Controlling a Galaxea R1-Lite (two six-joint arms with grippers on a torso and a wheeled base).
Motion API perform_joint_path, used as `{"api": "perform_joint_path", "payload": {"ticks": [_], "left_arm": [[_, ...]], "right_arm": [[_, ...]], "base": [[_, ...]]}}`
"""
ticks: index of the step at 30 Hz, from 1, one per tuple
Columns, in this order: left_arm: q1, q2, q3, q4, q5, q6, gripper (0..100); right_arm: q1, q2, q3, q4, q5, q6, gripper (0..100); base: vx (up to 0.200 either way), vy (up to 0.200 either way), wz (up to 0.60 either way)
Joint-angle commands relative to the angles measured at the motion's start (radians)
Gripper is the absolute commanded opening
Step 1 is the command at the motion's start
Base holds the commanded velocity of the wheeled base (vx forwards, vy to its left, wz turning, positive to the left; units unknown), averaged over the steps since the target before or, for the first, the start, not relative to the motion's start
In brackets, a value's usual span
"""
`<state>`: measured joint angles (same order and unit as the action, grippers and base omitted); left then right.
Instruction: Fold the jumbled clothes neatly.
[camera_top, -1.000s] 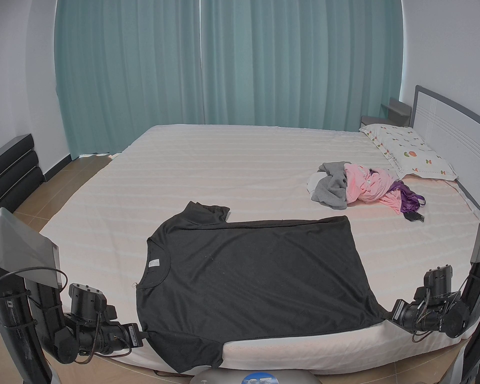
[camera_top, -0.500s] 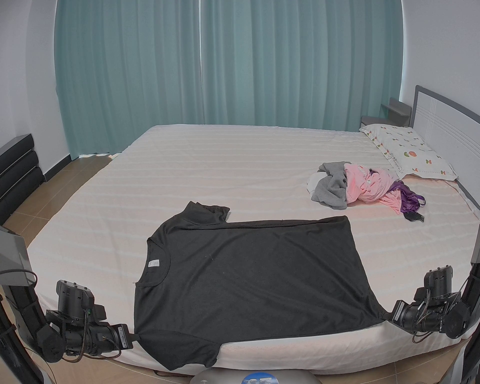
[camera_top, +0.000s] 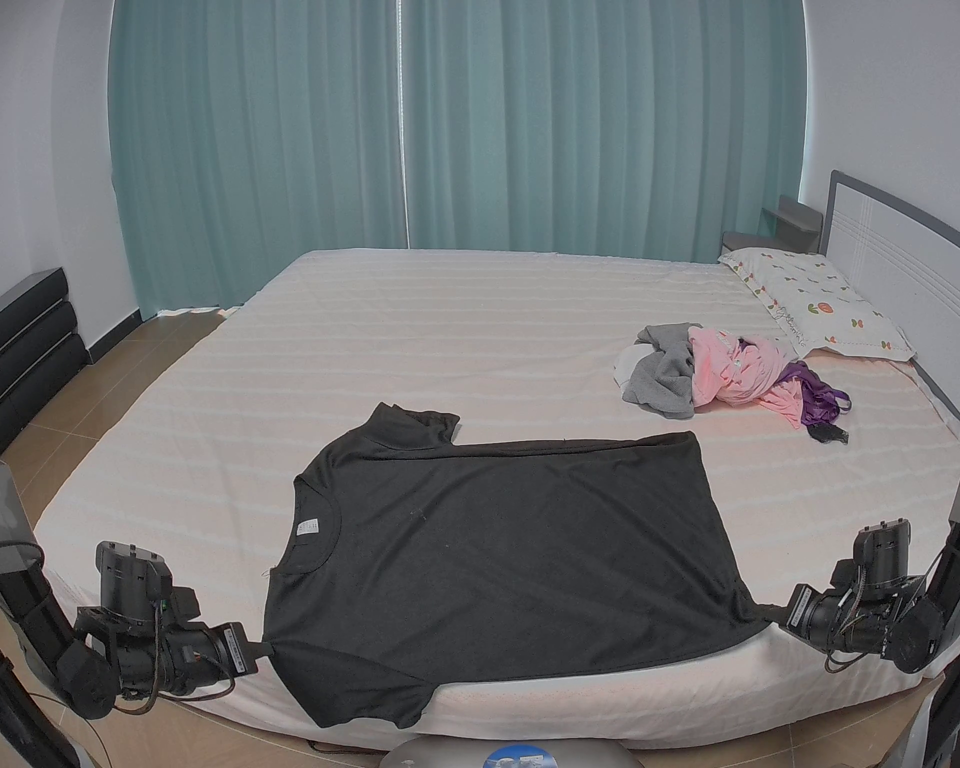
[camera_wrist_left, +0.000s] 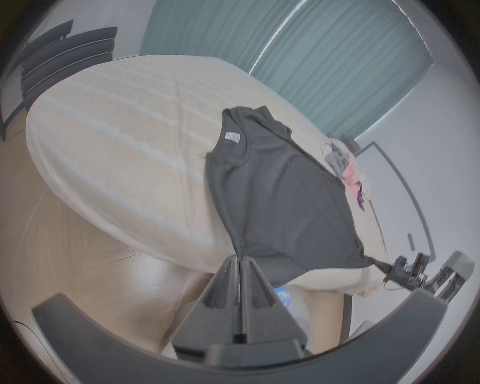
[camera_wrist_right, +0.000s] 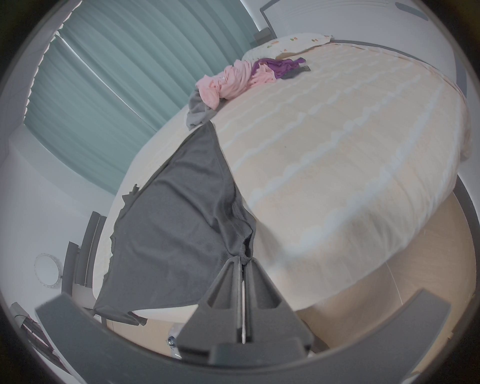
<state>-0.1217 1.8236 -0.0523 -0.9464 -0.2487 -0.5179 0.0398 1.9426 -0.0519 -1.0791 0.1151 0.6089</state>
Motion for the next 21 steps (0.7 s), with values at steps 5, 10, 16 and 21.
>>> {"api": "perform_joint_path", "payload": {"ticks": [5,10,16,21], "left_arm": [[-0.001,-0.067,-0.176,0.106,0.003,-0.114,0],[0.002,-0.098,-0.327,0.302,0.002,-0.174,0],[0.019,-0.102,-0.414,0.371,0.002,-0.197,0],[0.043,-0.093,-0.440,0.385,0.002,-0.198,0]], "right_arm": [[0.012,-0.007,-0.106,-0.016,-0.002,0.008,0],[0.012,0.007,-0.174,-0.005,-0.003,0.008,0],[0.005,0.015,-0.261,0.033,-0.006,0.009,0],[0.005,0.019,-0.339,0.111,-0.005,0.008,0]], "base": [[0.000,0.000,0.00],[0.000,0.000,0.00],[0.000,0.000,0.00],[0.000,0.000,0.00]]}}
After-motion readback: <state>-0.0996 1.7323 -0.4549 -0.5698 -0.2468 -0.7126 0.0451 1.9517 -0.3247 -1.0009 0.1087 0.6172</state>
